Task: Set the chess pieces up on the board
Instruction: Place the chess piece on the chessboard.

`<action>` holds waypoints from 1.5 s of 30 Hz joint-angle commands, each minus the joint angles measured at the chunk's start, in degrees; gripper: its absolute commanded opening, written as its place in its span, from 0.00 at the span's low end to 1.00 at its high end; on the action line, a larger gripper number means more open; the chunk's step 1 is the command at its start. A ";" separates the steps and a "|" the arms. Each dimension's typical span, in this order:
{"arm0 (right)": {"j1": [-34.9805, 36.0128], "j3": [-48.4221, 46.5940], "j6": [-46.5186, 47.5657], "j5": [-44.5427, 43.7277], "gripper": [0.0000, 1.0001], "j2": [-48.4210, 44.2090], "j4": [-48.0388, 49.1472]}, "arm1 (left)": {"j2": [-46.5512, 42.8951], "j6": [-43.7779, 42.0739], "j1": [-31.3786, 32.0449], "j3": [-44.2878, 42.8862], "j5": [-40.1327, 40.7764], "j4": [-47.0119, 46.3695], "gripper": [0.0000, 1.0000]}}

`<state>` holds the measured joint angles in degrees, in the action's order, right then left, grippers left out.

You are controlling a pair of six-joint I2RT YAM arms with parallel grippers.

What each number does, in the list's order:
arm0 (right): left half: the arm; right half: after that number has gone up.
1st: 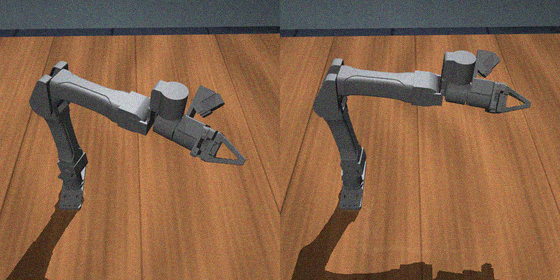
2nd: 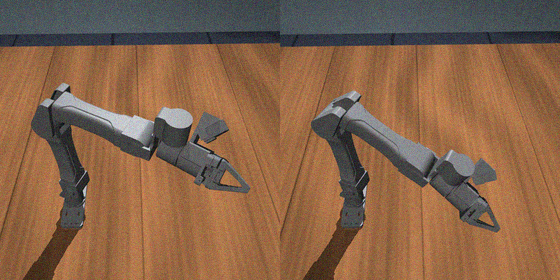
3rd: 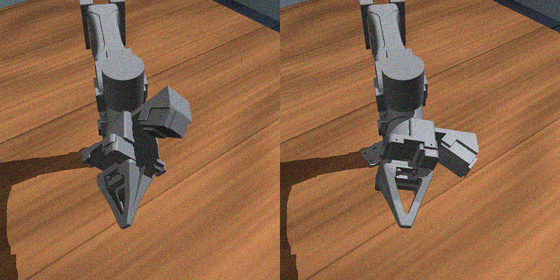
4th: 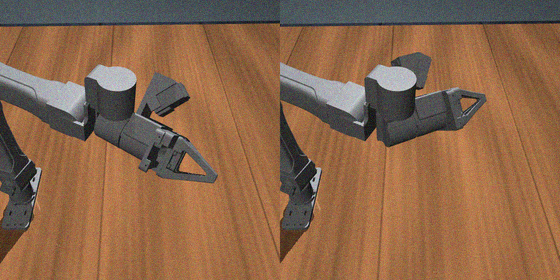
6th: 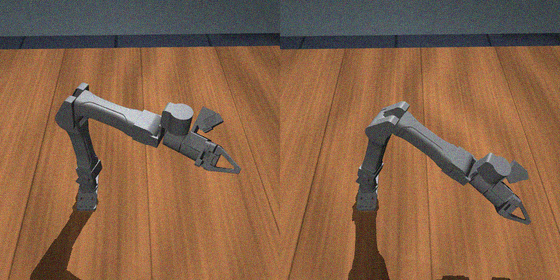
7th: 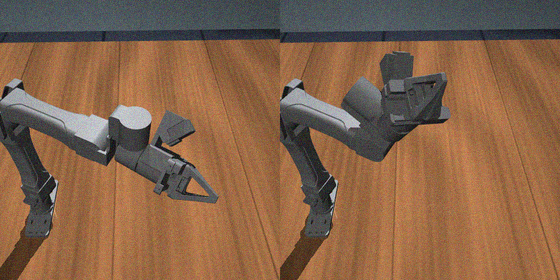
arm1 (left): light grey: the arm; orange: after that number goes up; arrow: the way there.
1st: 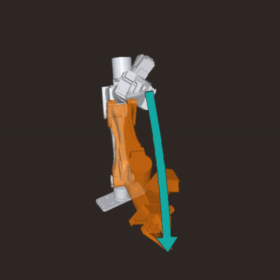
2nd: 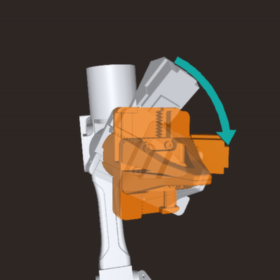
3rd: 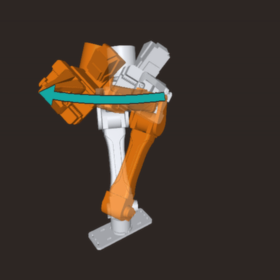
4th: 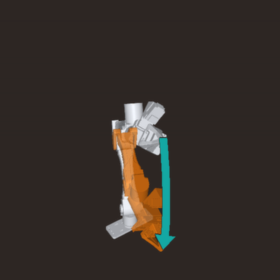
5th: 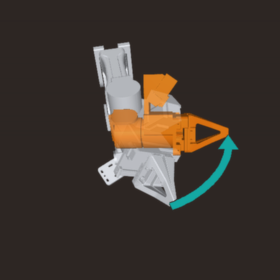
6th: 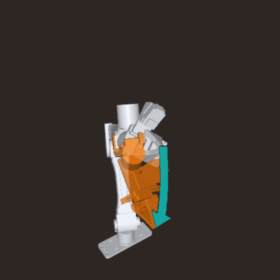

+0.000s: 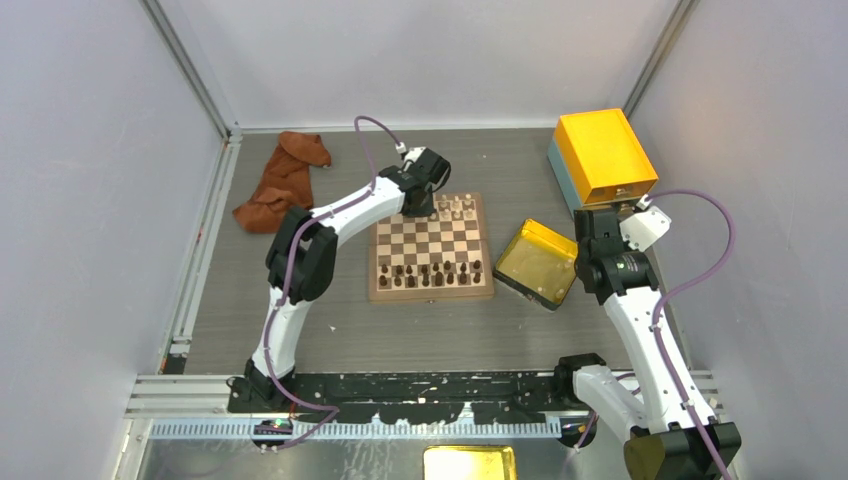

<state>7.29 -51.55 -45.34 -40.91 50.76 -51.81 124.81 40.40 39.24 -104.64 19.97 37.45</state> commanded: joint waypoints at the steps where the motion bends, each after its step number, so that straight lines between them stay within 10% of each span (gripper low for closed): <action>1: 0.31 -1.18 0.17 -1.97 0.36 -0.07 2.05 | -0.01 1.30 -0.48 -0.01 2.01 -2.25 0.00; 45: 0.74 -0.66 0.74 -1.98 0.37 -0.24 2.64 | 0.96 0.74 -0.46 1.11 3.32 -4.58 0.02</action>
<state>7.73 -51.55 -44.84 -40.91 50.76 -51.00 125.47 41.45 39.24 -102.83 21.96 34.06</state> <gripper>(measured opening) 0.366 0.163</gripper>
